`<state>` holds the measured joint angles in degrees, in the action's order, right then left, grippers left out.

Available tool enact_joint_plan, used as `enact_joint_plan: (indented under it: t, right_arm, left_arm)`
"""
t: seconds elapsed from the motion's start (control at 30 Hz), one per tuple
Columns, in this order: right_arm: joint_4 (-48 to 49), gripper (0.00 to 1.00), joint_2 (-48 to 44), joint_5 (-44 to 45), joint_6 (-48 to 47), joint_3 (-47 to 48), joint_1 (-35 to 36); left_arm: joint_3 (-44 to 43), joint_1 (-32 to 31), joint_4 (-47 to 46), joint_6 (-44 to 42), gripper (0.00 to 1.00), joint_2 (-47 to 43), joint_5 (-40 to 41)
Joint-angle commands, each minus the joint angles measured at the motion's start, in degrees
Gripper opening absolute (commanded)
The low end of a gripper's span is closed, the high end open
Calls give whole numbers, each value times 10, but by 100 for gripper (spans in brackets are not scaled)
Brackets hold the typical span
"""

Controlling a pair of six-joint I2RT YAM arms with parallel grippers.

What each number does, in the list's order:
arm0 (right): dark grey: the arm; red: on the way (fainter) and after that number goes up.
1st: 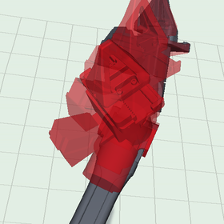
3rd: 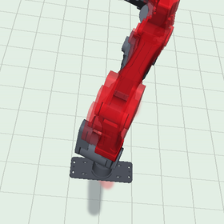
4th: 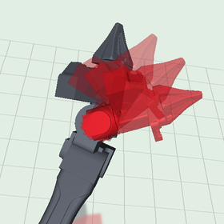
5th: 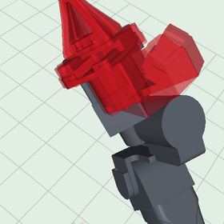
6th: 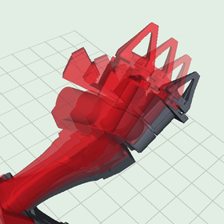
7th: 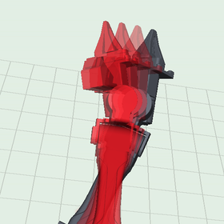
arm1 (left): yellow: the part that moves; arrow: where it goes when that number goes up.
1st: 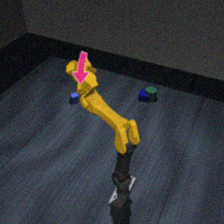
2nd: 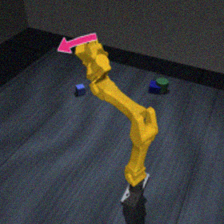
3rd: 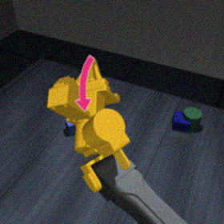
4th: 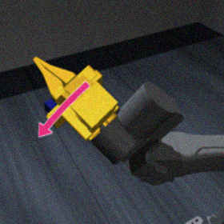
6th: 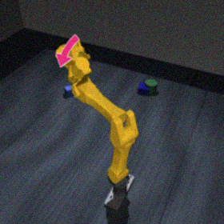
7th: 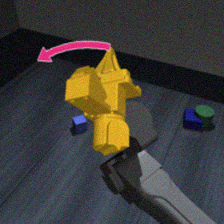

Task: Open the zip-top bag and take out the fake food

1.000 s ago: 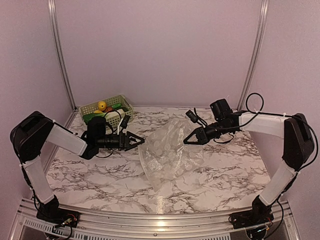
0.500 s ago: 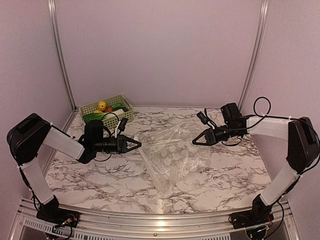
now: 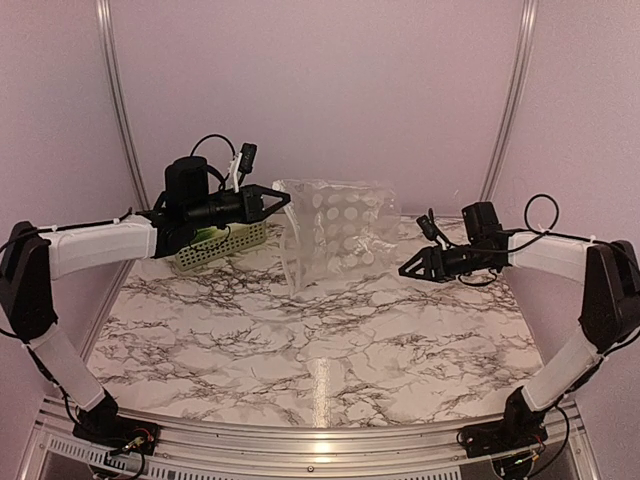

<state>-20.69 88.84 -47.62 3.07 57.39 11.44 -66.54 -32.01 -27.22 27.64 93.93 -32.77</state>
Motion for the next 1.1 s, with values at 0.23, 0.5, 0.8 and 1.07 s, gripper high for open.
enact_joint_plan:
  t: [0.23, 0.5, 0.8, 1.07]
  right_arm:
    - [3, 67, -70, 45, 57, 4, -83]
    - [-3, 67, -84, 47, 49, -23, -84]
    - [-11, 68, -94, 50, 42, -30, -84]
    - [-14, 78, -111, 47, 41, -28, -84]
  left_arm:
    - [-227, -150, 437, -443, 0, 47, 260]
    - [-200, -289, 444, -483, 0, 170, 387]
    - [-214, -344, 419, -437, 29, 233, 354]
    - [-204, -344, 437, -411, 99, 171, 357]
